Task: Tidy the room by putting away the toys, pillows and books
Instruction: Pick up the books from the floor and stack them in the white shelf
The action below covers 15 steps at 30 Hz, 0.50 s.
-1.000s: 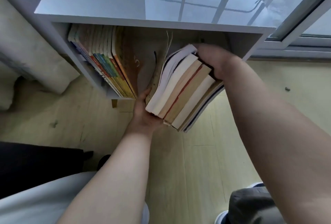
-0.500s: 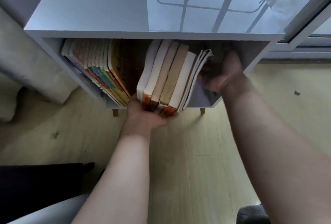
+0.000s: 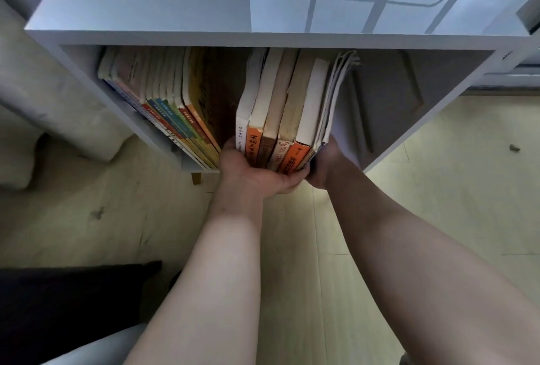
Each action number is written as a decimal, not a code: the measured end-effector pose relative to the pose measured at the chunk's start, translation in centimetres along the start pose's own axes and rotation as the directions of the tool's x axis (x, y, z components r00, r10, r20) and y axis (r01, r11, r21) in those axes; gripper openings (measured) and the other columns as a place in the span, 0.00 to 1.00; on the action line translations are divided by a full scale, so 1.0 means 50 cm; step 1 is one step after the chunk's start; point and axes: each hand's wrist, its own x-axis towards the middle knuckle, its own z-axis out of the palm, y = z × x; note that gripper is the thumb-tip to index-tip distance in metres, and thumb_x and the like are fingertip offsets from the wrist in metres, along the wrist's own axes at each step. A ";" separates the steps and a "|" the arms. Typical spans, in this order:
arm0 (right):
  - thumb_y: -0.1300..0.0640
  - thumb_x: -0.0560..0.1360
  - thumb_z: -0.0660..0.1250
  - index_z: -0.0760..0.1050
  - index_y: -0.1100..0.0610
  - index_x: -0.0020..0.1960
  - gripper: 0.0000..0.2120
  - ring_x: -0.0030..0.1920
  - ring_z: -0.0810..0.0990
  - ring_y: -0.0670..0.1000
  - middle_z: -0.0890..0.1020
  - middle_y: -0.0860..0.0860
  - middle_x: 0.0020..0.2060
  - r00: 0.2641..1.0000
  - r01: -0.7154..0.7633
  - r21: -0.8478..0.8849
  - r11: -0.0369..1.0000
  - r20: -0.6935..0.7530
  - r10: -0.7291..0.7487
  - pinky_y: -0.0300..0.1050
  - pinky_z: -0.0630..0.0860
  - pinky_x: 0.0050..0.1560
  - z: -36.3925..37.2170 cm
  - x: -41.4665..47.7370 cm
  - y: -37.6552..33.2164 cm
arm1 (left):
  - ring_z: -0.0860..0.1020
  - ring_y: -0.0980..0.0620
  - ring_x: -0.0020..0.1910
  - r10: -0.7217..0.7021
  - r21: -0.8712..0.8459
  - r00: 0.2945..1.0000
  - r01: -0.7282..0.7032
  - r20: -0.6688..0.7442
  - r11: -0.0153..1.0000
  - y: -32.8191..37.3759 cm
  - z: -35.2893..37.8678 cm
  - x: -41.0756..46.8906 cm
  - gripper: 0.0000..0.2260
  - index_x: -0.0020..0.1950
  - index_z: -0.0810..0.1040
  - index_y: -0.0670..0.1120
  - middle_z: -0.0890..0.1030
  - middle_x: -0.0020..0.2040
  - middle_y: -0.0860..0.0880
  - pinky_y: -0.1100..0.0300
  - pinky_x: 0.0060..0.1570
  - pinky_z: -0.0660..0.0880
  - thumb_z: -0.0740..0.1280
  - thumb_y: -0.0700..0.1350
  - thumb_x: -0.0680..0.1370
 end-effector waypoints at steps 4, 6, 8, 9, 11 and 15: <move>0.37 0.84 0.46 0.75 0.57 0.44 0.30 0.36 0.77 0.56 0.81 0.54 0.23 1.000 0.004 0.000 1.000 -0.013 -0.004 0.48 0.74 0.36 0.011 0.003 0.015 | 0.64 0.19 0.63 0.008 -0.051 1.000 -0.006 0.027 0.999 0.003 -0.002 -0.002 0.31 0.67 0.76 0.43 0.70 0.65 0.28 0.25 0.57 0.71 0.65 0.63 0.73; 0.36 0.84 0.46 0.75 0.56 0.46 0.29 0.37 0.78 0.56 0.82 0.54 0.24 1.000 0.012 -0.018 1.000 -0.020 -0.013 0.48 0.75 0.36 0.022 0.014 0.014 | 0.64 0.19 0.63 0.018 -0.083 0.999 -0.015 0.034 0.996 0.006 -0.003 -0.001 0.31 0.67 0.76 0.43 0.71 0.65 0.28 0.25 0.57 0.71 0.64 0.63 0.73; 0.35 0.83 0.46 0.78 0.55 0.47 0.31 0.40 0.81 0.57 0.84 0.55 0.27 1.000 0.023 -0.074 0.997 0.001 -0.023 0.50 0.76 0.39 0.031 0.027 0.005 | 0.65 0.19 0.63 0.032 -0.104 0.998 -0.025 0.062 0.994 0.011 -0.002 0.002 0.31 0.68 0.76 0.43 0.71 0.65 0.28 0.25 0.56 0.72 0.64 0.64 0.74; 0.34 0.83 0.46 0.79 0.56 0.48 0.32 0.42 0.82 0.58 0.85 0.55 0.30 1.000 0.026 -0.110 0.994 0.001 -0.026 0.50 0.77 0.42 0.034 0.034 0.004 | 0.65 0.19 0.63 0.040 -0.110 0.996 -0.031 0.077 0.993 0.012 -0.002 0.004 0.31 0.69 0.76 0.44 0.71 0.66 0.28 0.25 0.55 0.73 0.63 0.64 0.74; 0.34 0.83 0.46 0.81 0.55 0.51 0.33 0.46 0.84 0.58 0.87 0.56 0.36 1.000 0.029 -0.177 0.984 -0.001 -0.029 0.52 0.79 0.50 0.037 0.049 0.007 | 0.67 0.20 0.64 0.048 -0.123 0.993 -0.035 0.104 0.992 0.012 -0.007 0.011 0.31 0.70 0.75 0.45 0.72 0.66 0.29 0.25 0.56 0.72 0.62 0.65 0.75; 0.41 0.84 0.47 0.78 0.53 0.44 0.26 0.53 0.84 0.58 0.84 0.54 0.40 0.997 0.073 -0.322 0.944 -0.007 -0.080 0.53 0.78 0.63 0.029 0.047 0.016 | 0.69 0.20 0.66 0.046 -0.031 0.986 -0.042 0.161 0.999 0.020 -0.031 0.013 0.34 0.72 0.74 0.46 0.73 0.67 0.28 0.18 0.57 0.66 0.60 0.68 0.76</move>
